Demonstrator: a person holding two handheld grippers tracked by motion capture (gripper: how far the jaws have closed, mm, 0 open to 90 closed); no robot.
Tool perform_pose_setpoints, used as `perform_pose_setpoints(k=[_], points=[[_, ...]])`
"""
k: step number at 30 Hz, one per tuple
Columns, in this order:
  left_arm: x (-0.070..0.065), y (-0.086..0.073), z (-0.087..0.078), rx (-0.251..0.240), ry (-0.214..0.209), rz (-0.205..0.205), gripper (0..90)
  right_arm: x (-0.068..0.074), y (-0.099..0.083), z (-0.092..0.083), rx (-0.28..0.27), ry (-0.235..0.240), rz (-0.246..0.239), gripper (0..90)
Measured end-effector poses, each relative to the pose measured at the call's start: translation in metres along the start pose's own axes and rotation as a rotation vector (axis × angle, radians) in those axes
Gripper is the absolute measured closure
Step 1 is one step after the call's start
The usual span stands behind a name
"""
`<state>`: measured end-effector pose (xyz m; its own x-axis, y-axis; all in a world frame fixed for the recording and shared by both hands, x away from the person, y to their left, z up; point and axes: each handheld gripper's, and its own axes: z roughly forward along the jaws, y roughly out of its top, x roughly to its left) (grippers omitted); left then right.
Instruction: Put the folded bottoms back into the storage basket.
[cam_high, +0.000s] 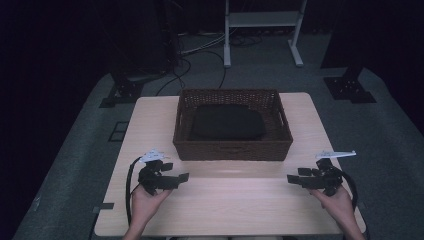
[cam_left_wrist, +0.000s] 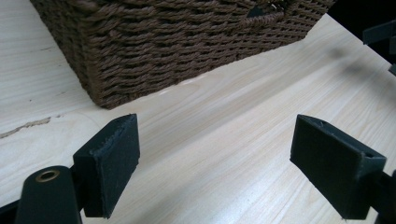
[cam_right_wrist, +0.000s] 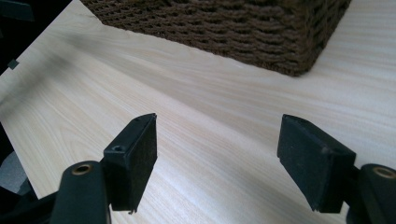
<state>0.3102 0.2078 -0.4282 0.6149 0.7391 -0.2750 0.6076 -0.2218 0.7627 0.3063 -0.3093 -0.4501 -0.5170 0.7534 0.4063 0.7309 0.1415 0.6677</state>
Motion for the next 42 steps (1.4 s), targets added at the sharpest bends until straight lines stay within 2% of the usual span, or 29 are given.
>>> perform_pose_setpoints(k=[12,26,38,42], points=[[0.005,-0.011,-0.001,0.007,0.012,-0.012,13.2,-0.009,-0.018,-0.002,-0.014,0.008,0.04,27.2],[0.006,-0.02,0.001,0.0,0.016,-0.02,11.9,-0.014,-0.031,-0.003,-0.029,0.006,0.055,26.8],[0.009,-0.027,-0.003,-0.02,0.021,-0.031,11.5,-0.016,-0.04,-0.006,-0.048,0.007,0.067,26.4],[0.012,-0.033,-0.004,-0.037,0.018,-0.055,10.8,-0.016,-0.043,-0.008,-0.057,0.007,0.069,26.4]])
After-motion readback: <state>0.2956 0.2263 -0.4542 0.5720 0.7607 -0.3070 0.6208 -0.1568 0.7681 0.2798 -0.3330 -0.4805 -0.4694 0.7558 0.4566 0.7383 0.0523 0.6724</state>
